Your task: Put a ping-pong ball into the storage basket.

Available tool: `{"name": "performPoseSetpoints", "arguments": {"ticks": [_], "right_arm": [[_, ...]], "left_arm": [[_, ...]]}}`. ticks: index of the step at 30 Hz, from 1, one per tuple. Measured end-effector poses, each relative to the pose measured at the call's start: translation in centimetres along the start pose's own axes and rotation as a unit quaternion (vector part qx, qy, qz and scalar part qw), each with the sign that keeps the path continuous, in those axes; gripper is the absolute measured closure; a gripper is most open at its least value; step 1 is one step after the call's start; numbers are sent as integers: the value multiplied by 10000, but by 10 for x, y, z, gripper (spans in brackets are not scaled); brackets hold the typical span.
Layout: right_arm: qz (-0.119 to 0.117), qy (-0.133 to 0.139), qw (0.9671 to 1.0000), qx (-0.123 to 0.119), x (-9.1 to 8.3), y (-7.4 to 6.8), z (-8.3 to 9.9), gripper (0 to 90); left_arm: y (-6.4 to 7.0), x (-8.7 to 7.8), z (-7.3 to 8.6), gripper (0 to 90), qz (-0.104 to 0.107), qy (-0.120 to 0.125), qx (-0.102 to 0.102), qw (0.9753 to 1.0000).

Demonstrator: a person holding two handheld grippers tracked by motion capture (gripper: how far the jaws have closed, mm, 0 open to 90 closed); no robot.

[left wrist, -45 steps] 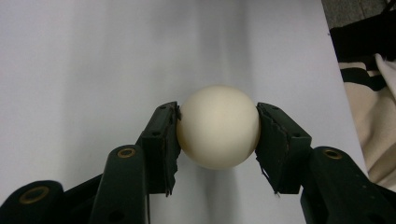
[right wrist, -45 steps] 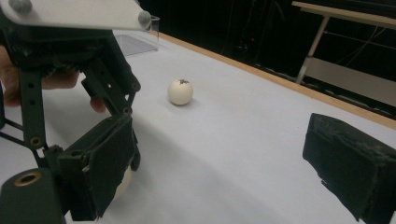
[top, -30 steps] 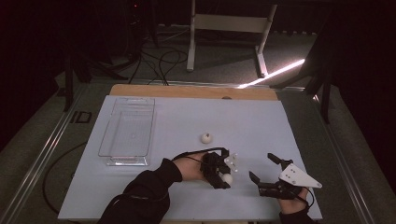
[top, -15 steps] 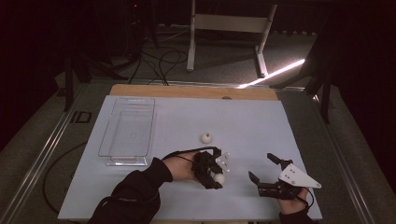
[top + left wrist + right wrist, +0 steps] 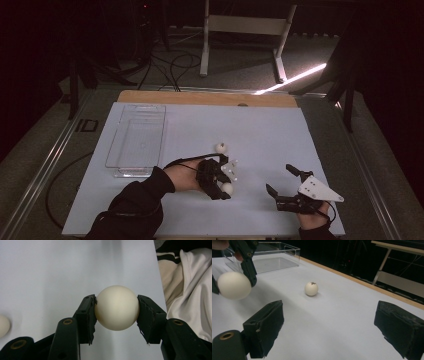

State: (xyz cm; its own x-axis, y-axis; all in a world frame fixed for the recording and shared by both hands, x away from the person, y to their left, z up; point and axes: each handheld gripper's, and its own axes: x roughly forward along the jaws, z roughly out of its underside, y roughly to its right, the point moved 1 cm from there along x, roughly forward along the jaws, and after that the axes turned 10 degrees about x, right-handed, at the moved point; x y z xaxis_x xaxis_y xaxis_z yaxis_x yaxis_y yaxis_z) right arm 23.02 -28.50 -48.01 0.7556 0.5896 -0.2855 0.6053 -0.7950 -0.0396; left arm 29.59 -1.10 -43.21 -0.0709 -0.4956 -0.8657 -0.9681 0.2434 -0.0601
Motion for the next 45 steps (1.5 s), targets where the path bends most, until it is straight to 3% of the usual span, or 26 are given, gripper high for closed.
{"name": "performPoseSetpoints", "arguments": {"ticks": [18, 35, 45], "right_arm": [[-44, -7, 10000, 8, 1, -2, -1, 91], [-41, -32, 10000, -13, 3, -2, -1, 91], [-34, -13, 10000, -13, 3, -2, -1, 91]], "left_arm": [[3, -36, 16, 525, -25, -17, -92, 10000], [4, -65, 36, 525, -140, -236, -235, 9993], [1, -91, 50, 525, -359, -151, -330, 9987]]}}
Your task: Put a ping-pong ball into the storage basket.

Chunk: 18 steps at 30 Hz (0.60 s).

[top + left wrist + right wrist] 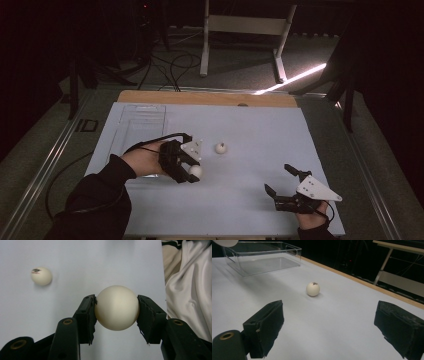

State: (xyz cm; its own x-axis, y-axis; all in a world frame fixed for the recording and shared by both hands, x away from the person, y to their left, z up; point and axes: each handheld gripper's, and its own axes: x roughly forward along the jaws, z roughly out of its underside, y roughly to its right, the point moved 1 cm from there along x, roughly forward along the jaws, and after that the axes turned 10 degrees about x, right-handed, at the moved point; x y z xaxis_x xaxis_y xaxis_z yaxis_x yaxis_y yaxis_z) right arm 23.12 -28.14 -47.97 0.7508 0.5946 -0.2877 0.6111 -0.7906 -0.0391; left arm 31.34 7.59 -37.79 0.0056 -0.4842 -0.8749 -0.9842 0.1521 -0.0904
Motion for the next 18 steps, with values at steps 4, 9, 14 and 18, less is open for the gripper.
{"name": "performPoseSetpoints", "arguments": {"ticks": [4, 9, 14, 18], "right_arm": [[3, -3, 10000, 2, 0, 0, 0, 91], [-2, -26, 10000, -9, 0, 0, 0, 91], [6, -9, 10000, -1, 0, 0, 0, 91], [3, -32, 10000, -16, 1, 0, 0, 91]], "left_arm": [[-1, -8, 5, 525, -55, 10, -58, 10000], [-2, -18, 11, 524, -179, -6, -98, 9998], [-2, -26, 18, 524, -224, 2, -171, 9996], [-3, -33, 24, 524, -296, 27, -228, 9993]]}}
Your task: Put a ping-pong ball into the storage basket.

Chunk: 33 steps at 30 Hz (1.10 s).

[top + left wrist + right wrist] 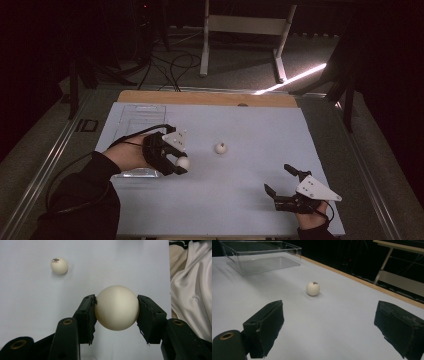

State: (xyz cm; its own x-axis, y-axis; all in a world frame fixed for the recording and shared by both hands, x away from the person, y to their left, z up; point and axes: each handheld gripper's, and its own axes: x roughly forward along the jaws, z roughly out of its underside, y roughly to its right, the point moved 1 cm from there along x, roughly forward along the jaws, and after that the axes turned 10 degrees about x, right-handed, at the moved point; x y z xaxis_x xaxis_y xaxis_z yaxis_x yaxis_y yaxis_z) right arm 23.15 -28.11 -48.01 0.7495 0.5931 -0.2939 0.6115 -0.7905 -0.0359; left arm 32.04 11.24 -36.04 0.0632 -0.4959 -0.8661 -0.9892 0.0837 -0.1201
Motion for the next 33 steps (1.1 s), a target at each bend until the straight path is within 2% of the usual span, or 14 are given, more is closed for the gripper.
{"name": "performPoseSetpoints", "arguments": {"ticks": [7, 15, 21, 25, 29, 33], "right_arm": [[0, -10, 10000, 7, 0, -1, 0, 91], [7, -15, 10000, 7, 0, 0, 0, 91], [11, -11, 10000, 11, 0, 0, 0, 91], [9, -6, 10000, 1, 0, 0, 0, 91], [-6, -29, 10000, 7, 1, 0, 1, 91], [-10, -28, 10000, 5, 1, -1, 1, 91]], "left_arm": [[-2, -11, 11, 524, -30, 16, -109, 9999], [-8, -23, 25, 524, -157, 111, -305, 9993], [-13, -30, 36, 524, -329, 212, -441, 9983], [-16, -34, 44, 523, -366, 279, -553, 9974], [-18, -38, 51, 524, -467, 346, -573, 9967], [-21, -43, 60, 524, -514, 354, -713, 9955]]}}
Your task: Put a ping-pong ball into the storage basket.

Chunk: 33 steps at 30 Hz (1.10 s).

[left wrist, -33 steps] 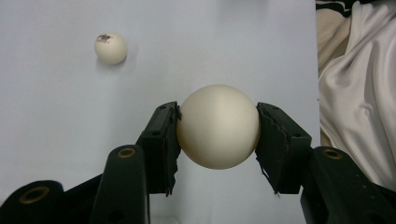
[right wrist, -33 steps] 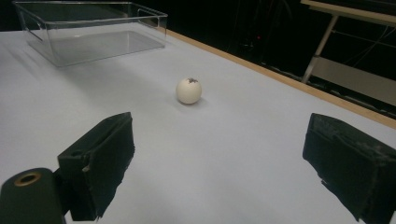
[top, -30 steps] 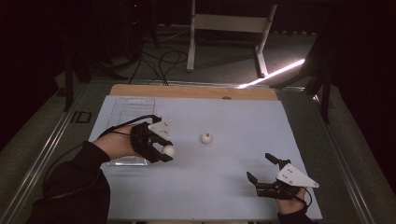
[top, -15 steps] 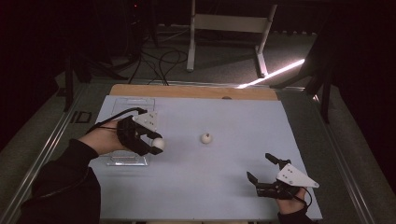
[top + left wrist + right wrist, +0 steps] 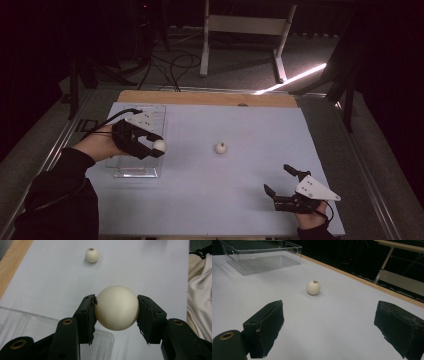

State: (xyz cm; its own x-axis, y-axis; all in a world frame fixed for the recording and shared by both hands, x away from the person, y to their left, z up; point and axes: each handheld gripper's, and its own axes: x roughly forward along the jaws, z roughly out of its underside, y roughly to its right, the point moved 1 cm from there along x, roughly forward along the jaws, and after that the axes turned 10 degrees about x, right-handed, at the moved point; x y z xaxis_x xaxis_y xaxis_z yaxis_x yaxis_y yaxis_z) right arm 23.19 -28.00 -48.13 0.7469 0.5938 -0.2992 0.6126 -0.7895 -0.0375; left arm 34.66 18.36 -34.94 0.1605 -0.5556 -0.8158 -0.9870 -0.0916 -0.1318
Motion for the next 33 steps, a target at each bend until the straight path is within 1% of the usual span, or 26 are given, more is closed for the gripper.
{"name": "performPoseSetpoints", "arguments": {"ticks": [1, 12, 13, 15, 16, 17, 19, 21, 26, 29, 32, 33], "right_arm": [[-2, -4, 10000, 1, 0, 0, 0, 91], [0, -14, 10000, 0, 0, 0, 0, 91], [-5, -12, 10000, 9, 0, 0, 0, 91], [-1, -19, 10000, 3, 0, 0, 0, 91], [-2, -19, 10000, 1, 0, 0, 0, 91], [1, -20, 10000, 11, 0, 1, 1, 91], [5, -21, 10000, 9, 1, 1, 1, 91], [4, -27, 10000, 24, 1, 1, 1, 91], [8, -34, 10000, 41, 1, 1, 1, 91], [3, -40, 10000, 42, 1, 1, 1, 91], [4, -45, 10000, 41, 0, 1, 1, 91], [2, -37, 10000, 44, 1, 1, 1, 91]], "left_arm": [[-1, -1, 2, 524, -22, -32, -23, 10000], [-9, -19, 17, 523, -205, 19, -245, 9995], [-10, -20, 18, 524, -223, -4, -237, 9995], [-10, -22, 20, 523, -254, 44, -251, 9994], [-11, -23, 22, 523, -265, 40, -286, 9992], [-12, -23, 23, 523, -283, 28, -270, 9992], [-13, -23, 24, 524, -298, 11, -311, 9991], [-14, -22, 26, 524, -300, 49, -348, 9989], [-16, -18, 30, 523, -312, 3, -381, 9988], [-18, -13, 35, 523, -297, -18, -456, 9985], [-19, -9, 37, 523, -321, -37, -445, 9985], [-20, -5, 40, 523, -309, -66, -455, 9985]]}}
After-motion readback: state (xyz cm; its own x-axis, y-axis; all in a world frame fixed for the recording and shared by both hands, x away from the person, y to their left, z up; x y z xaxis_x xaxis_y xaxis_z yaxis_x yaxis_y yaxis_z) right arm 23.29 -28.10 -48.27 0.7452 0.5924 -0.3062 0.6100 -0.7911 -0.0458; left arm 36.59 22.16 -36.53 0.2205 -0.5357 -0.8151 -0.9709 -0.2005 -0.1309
